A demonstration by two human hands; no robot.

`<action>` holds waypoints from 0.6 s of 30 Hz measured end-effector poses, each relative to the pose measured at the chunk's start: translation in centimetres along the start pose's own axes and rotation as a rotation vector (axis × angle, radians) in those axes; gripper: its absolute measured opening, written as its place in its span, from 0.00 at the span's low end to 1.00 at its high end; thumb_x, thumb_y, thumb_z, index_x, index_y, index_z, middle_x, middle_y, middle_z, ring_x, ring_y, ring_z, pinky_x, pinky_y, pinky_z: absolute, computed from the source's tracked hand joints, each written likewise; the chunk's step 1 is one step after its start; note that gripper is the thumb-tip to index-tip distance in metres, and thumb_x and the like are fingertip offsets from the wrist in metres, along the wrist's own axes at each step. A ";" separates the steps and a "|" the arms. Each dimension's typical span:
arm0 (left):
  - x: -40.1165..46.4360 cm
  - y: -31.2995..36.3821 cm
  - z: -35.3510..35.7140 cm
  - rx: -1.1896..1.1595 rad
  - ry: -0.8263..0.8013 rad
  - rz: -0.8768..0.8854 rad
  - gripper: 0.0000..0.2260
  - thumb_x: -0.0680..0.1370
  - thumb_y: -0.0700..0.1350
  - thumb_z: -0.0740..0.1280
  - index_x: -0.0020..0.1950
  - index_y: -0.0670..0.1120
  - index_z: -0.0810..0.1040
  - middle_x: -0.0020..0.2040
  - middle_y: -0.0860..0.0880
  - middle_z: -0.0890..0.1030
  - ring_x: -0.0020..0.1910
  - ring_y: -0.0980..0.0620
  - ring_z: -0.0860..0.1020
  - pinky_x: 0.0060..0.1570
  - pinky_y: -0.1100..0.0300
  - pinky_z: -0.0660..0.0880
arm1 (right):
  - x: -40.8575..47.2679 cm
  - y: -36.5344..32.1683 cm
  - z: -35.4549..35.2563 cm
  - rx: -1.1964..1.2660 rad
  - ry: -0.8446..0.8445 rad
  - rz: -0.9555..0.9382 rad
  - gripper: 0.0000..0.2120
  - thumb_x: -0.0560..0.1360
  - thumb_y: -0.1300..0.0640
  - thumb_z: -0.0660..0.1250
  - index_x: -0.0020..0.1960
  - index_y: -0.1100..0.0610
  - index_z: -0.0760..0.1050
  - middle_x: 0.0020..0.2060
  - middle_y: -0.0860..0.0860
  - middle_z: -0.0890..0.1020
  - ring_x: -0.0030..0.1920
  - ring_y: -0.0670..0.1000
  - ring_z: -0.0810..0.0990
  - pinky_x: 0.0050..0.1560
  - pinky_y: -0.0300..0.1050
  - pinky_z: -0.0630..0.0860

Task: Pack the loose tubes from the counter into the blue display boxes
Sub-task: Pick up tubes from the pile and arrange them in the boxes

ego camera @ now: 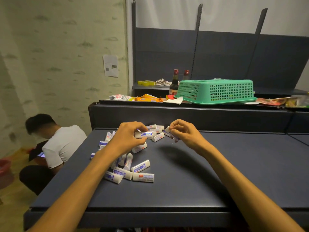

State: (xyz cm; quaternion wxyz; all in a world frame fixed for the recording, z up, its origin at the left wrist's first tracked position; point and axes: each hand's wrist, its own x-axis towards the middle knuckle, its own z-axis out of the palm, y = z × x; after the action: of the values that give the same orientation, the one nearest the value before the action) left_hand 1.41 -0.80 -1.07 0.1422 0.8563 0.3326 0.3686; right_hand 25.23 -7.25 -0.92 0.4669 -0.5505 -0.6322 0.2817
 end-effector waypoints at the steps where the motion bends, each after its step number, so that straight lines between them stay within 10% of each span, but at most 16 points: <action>1: 0.0 0.1 0.0 -0.003 0.002 0.006 0.11 0.71 0.41 0.75 0.52 0.49 0.82 0.49 0.52 0.82 0.46 0.57 0.79 0.45 0.67 0.77 | -0.1 0.0 -0.1 -0.003 -0.004 -0.008 0.04 0.79 0.62 0.64 0.50 0.55 0.76 0.49 0.53 0.83 0.45 0.50 0.81 0.42 0.41 0.78; 18: 0.5 1.4 1.6 -0.025 0.016 0.127 0.12 0.68 0.36 0.73 0.51 0.45 0.83 0.47 0.52 0.83 0.46 0.57 0.79 0.48 0.72 0.74 | -2.4 0.4 -2.2 -0.445 0.023 -0.099 0.15 0.72 0.61 0.73 0.54 0.47 0.75 0.51 0.45 0.80 0.48 0.41 0.80 0.49 0.32 0.78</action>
State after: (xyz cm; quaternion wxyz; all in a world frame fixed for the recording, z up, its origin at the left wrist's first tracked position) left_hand 3.41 -1.49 -1.25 0.1267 0.8709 0.2738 0.3879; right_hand 27.26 -9.84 -1.07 0.3545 -0.6113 -0.6997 0.1057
